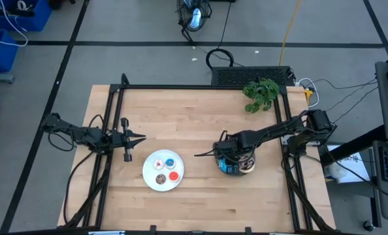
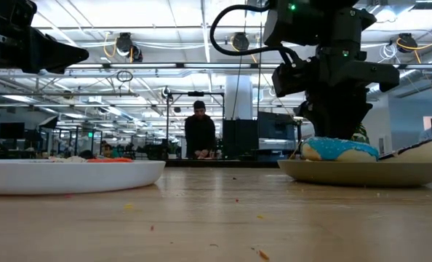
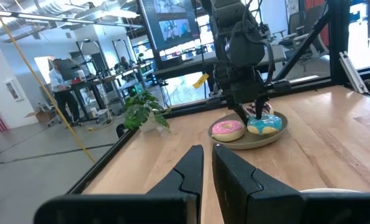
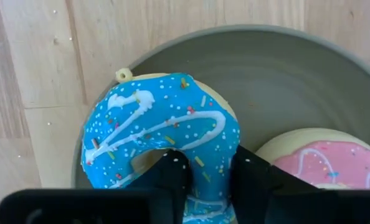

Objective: Pick & Place donuts
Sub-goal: Put the large blue donut on the gray plate

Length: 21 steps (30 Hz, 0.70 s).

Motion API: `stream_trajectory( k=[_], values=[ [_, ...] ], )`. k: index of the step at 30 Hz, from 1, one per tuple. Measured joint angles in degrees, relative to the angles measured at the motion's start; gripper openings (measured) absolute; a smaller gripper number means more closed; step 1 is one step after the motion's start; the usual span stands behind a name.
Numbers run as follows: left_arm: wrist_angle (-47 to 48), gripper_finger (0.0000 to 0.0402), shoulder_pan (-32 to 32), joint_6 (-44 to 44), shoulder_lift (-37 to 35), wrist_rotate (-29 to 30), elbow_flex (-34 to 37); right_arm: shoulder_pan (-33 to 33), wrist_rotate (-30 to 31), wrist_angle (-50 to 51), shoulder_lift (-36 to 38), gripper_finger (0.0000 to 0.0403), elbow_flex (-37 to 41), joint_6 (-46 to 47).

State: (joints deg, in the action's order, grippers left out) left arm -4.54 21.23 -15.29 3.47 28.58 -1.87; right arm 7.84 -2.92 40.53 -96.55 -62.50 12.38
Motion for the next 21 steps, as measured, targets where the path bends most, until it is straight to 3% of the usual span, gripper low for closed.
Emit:
stream_trajectory(
  k=[21],
  values=[
    [0.0,0.0042,0.01,-1.07,0.0,0.04,0.0,-1.09,1.38,4.96,0.17,0.0176,-0.32,1.49]
  ],
)
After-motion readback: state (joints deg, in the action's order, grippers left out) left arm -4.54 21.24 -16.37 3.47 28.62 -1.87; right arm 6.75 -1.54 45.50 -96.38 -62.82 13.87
